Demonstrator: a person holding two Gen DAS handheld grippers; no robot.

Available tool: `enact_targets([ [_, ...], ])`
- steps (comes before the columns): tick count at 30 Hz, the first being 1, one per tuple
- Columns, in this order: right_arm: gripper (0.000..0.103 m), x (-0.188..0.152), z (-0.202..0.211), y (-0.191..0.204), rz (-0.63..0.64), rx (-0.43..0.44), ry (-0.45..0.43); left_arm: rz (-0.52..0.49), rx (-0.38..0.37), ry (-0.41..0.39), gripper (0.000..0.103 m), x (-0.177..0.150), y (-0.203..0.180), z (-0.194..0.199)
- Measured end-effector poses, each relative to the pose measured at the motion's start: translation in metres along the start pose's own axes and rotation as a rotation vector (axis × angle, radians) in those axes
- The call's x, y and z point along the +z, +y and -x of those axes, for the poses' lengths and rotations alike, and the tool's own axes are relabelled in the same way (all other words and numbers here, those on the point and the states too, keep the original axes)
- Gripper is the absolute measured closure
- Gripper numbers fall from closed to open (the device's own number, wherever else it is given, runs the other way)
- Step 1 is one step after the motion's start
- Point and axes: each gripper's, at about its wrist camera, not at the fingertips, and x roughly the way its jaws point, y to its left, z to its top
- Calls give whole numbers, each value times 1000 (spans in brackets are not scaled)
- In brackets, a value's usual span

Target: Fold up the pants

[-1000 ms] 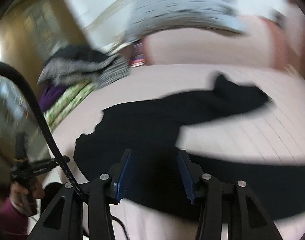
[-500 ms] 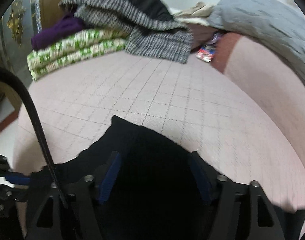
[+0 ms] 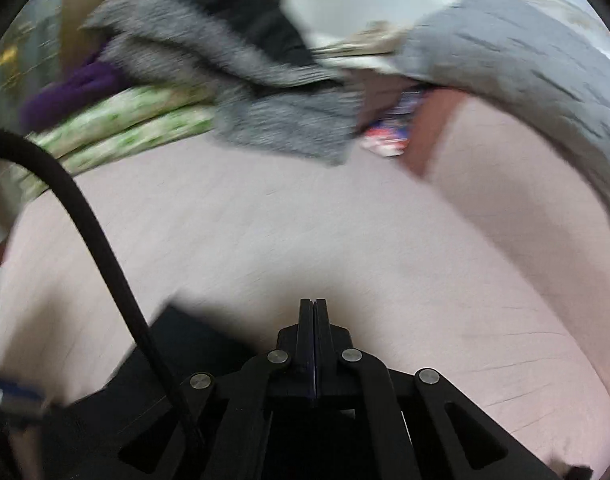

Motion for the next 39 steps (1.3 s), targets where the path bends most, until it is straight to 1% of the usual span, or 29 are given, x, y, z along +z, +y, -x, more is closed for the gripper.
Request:
enact_targets([
  [1,103,3,-9,-3,-21,-13,9,11,-14,-3,88,0,3,-2],
  [2,103,5,-20,-5,-47,-5,23,16,-18,6,88,1,4,-4],
  [4,103,-1,-32,-4,-98,91,68,21,-21,33,88,2,6,-7],
  [6,101,-6,-21,7,-86,221,61,20,-46,45,88,1,10,-4],
  [7,92,-9,-10,14,-43,288,46,14,-54,44,88,-1,11,-2],
  [8,80,-10,-2,20,-3,312,41,6,-60,42,88,-4,13,2],
  [9,45,-12,4,25,35,316,46,3,-61,44,88,-5,14,2],
  [10,25,-13,6,29,53,324,50,-2,-64,51,88,-8,14,3],
  [12,25,-11,1,38,76,342,81,-17,-56,68,88,-12,13,1],
  [14,25,-12,-8,39,82,396,132,-27,-34,86,88,-13,11,-3],
  [15,26,-16,-14,44,97,412,158,-35,-39,97,88,-14,9,-5],
  [16,39,-19,-21,49,123,389,178,-49,-43,98,88,-14,8,-7],
  [17,49,-24,-26,53,153,359,187,-60,-41,97,88,-12,9,-8],
  [18,57,-30,-20,57,174,355,141,-72,-35,101,88,-11,8,-10],
  [19,79,-29,-17,60,182,363,130,-77,-37,101,88,-10,7,-11],
  [20,80,-26,-13,64,200,339,119,-77,-42,97,88,-8,7,-11],
  [22,87,-20,-9,63,214,299,91,-82,-45,90,88,-2,8,-11],
  [24,87,-10,-4,53,157,273,46,-103,-52,55,88,2,8,-5],
  [26,87,1,-6,34,46,241,-7,-113,-48,26,88,5,9,-2],
  [27,87,4,-11,28,6,228,-13,-112,-50,14,88,7,11,-2],
  [29,87,2,-29,28,-22,195,4,-92,-69,13,88,12,15,-6],
  [30,87,-4,-47,35,-6,174,53,-83,-74,19,88,14,16,-8],
  [31,85,-9,-53,39,5,146,65,-76,-74,27,88,15,17,-11],
  [32,85,-11,-51,42,14,126,48,-73,-69,36,88,17,20,-12],
  [33,85,-9,-44,45,23,112,36,-70,-75,36,88,18,21,-12],
  [35,76,-7,-27,44,5,142,30,-56,-105,31,88,21,24,-9],
  [36,66,-8,-13,39,-8,162,23,-48,-125,31,88,22,25,-8],
  [37,59,-10,0,35,-20,188,12,-40,-145,29,88,22,24,-6],
  [39,59,-24,41,22,-67,241,-15,-28,-180,8,88,22,23,-2],
])
